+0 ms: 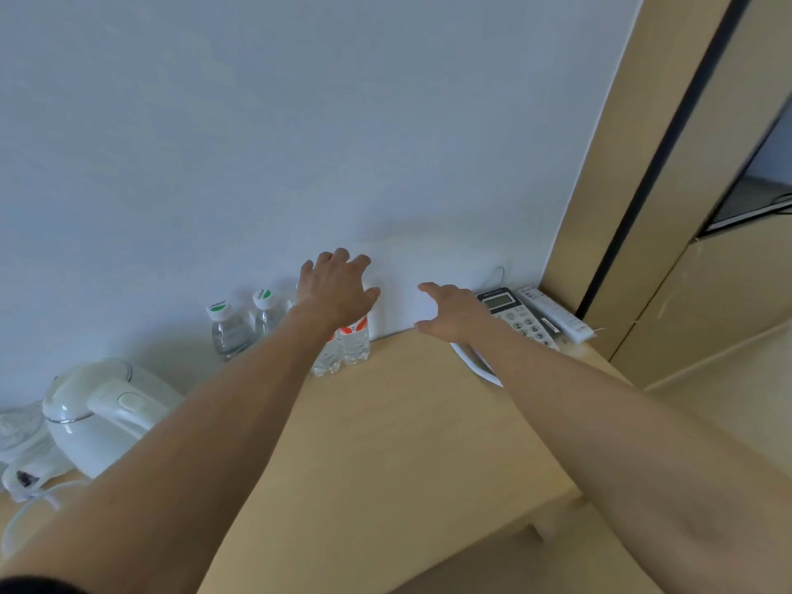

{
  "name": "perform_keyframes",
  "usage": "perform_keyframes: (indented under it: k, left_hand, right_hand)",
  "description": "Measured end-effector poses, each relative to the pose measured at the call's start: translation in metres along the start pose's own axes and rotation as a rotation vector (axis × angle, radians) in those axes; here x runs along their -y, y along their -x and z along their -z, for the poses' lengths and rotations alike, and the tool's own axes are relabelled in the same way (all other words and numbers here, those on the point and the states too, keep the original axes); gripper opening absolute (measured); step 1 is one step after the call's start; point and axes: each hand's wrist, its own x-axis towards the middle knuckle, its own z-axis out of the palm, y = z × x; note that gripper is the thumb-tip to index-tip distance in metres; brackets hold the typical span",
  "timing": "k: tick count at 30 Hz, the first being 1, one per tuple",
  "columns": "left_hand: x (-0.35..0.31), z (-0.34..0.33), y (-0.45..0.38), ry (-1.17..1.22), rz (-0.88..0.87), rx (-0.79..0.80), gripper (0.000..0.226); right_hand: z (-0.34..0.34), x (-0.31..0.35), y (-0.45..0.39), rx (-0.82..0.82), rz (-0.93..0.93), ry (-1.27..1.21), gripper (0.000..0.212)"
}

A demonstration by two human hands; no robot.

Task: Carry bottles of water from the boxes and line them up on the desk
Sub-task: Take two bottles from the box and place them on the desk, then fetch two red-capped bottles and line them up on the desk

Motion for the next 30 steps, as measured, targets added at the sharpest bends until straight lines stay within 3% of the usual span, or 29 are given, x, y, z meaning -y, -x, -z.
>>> perform_keyframes:
  k: [6,11,20,30]
  left_hand:
    - [-0.101,-0.006,-0.002,-0.034,-0.149,0.04,0.059]
    - [-0.21,-0.016,0.018,-0.022,-0.271,0.107,0.059]
    - [-0.417,-0.036,0.093,0.003,-0.579,0.196,0.06]
    - [-0.621,-0.064,0.201,0.026,-0.91,0.312,0.063]
  right_hand:
    - [0.018,-0.076,0.056,-0.059,-0.107,0.095,0.072]
    - [0.028,-0.163,0.134,-0.035,-0.309,0.082,0.078]
    - [0.039,-0.303,0.306,-0.046,-0.632,0.014,0.079]
    - [0.02,-0.414,0.498,-0.1,-1.027,-0.055,0.075]
